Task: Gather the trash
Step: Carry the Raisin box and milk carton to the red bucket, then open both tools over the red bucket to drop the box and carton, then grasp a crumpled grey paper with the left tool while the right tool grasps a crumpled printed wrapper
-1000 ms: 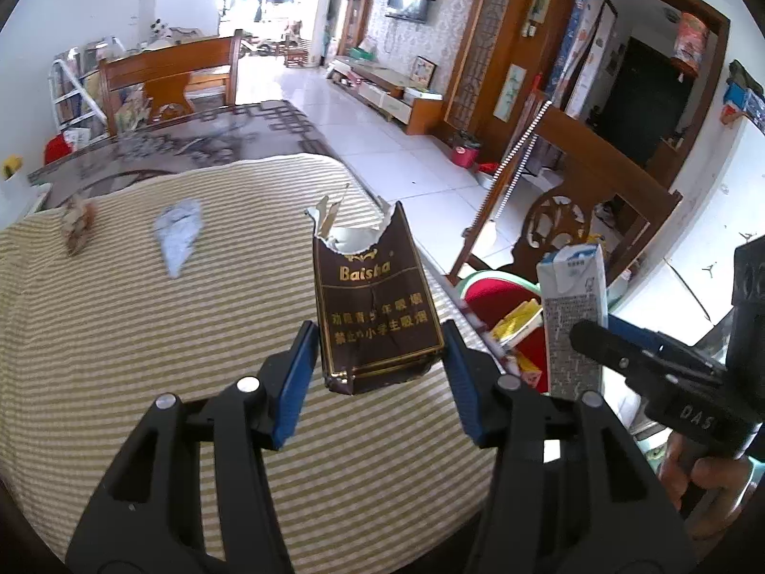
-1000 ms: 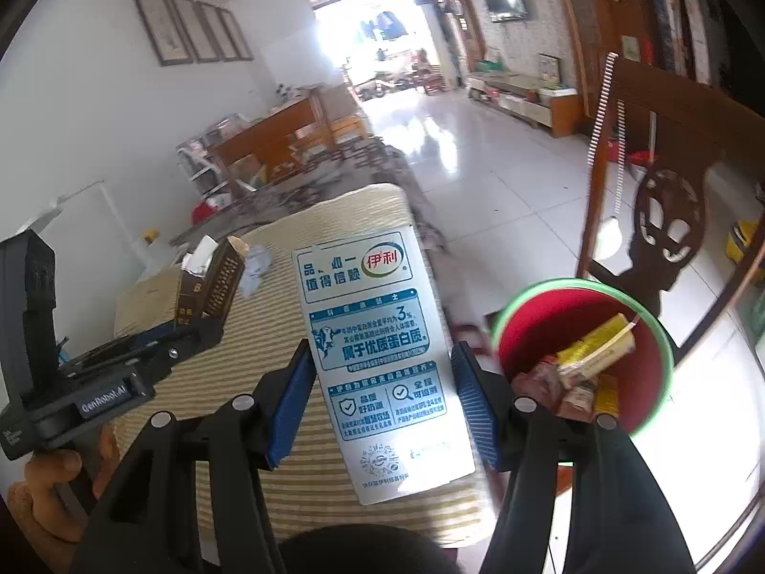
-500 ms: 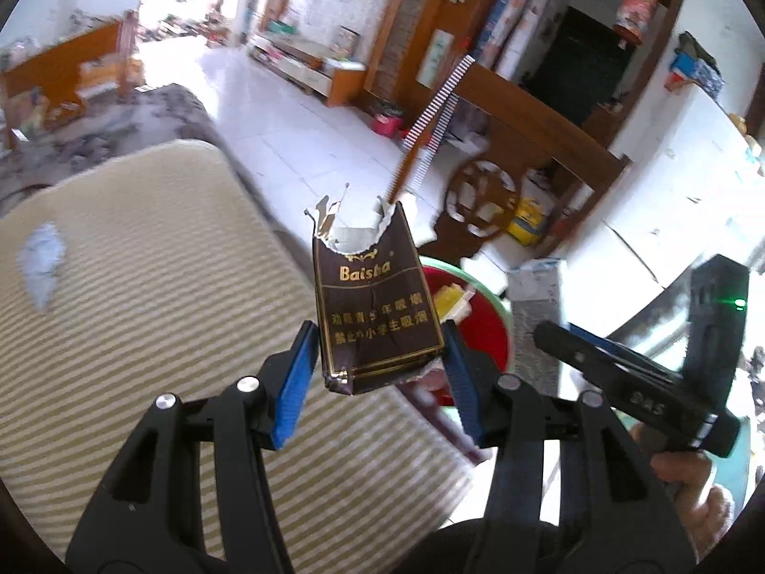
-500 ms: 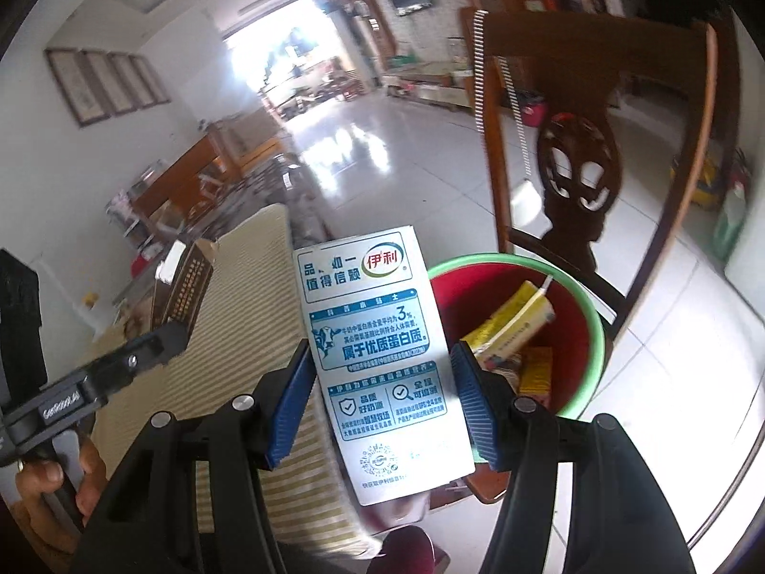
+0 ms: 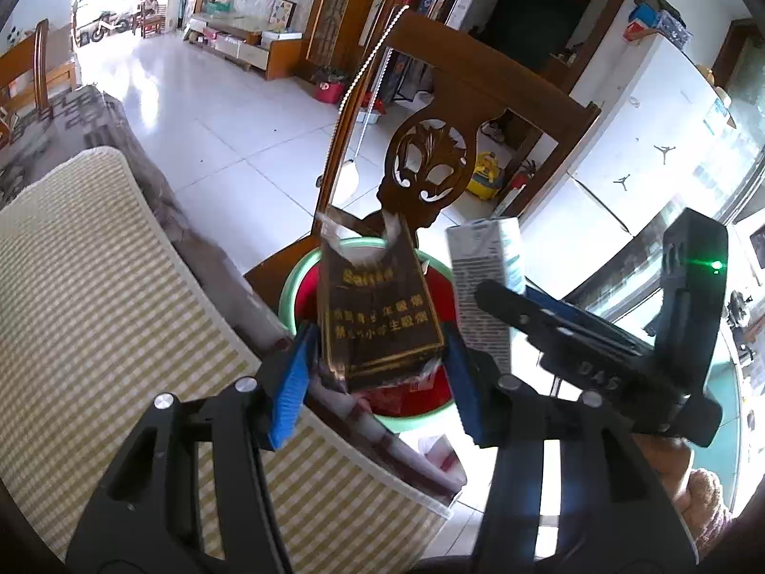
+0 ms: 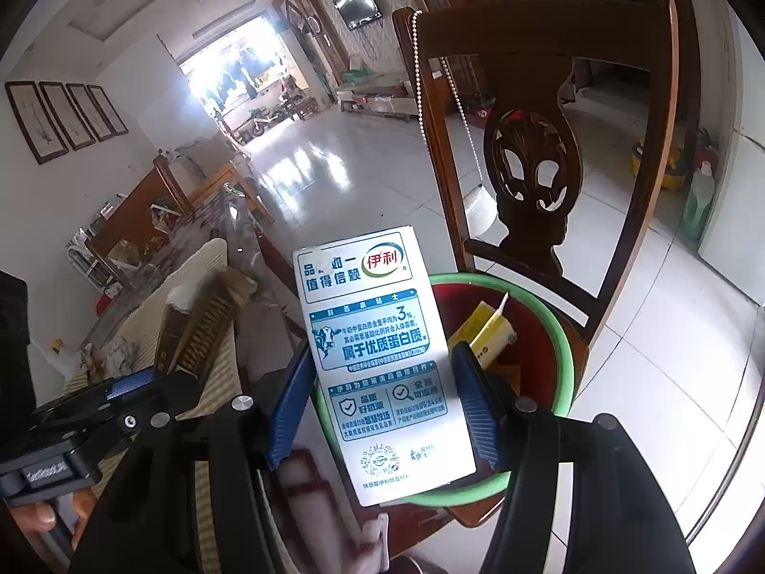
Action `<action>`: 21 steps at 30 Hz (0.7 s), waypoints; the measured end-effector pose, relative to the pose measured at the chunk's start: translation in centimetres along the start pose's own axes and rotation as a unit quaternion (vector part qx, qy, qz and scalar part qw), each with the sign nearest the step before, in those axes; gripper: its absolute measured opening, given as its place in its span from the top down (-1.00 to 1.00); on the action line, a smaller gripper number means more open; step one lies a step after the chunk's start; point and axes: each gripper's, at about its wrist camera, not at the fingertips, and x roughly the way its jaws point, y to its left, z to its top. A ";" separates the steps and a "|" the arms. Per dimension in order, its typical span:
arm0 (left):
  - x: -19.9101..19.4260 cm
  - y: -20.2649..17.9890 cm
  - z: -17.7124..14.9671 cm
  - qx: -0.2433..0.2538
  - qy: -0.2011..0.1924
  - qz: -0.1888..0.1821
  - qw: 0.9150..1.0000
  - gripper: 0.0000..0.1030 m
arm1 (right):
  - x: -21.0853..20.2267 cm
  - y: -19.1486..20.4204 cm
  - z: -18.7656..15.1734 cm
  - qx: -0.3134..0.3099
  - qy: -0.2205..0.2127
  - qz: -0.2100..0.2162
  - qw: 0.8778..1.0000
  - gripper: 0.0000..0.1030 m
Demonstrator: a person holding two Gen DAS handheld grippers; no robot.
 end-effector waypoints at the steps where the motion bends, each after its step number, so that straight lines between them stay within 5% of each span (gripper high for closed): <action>1: 0.1 0.0 0.0 -0.001 0.000 -0.001 1.000 0.03 | 0.2 0.0 0.1 0.000 0.000 -0.001 1.000 -0.11; 6: 0.6 0.1 0.1 0.000 -0.006 0.002 1.000 -0.01 | 0.8 -0.3 0.0 -0.003 -0.003 -0.010 1.000 -0.14; 9: 0.7 0.9 -0.3 -0.013 -0.014 0.012 1.000 -0.42 | 1.3 -0.6 0.0 -0.001 0.000 -0.015 1.000 -0.54; 12: 0.2 2.2 -0.7 -0.031 -0.018 0.020 0.999 -0.50 | 1.3 -0.8 -0.1 0.007 0.004 -0.009 1.000 -0.54; 18: -2.7 8.5 -1.8 -0.079 -0.067 0.125 0.987 -0.62 | 1.3 -0.5 -0.7 0.002 0.014 0.001 1.000 -0.55; 21: -4.9 14.1 -2.4 -0.123 -0.077 0.202 0.969 -0.63 | 1.6 -0.3 -1.2 0.004 0.019 0.008 1.000 -0.55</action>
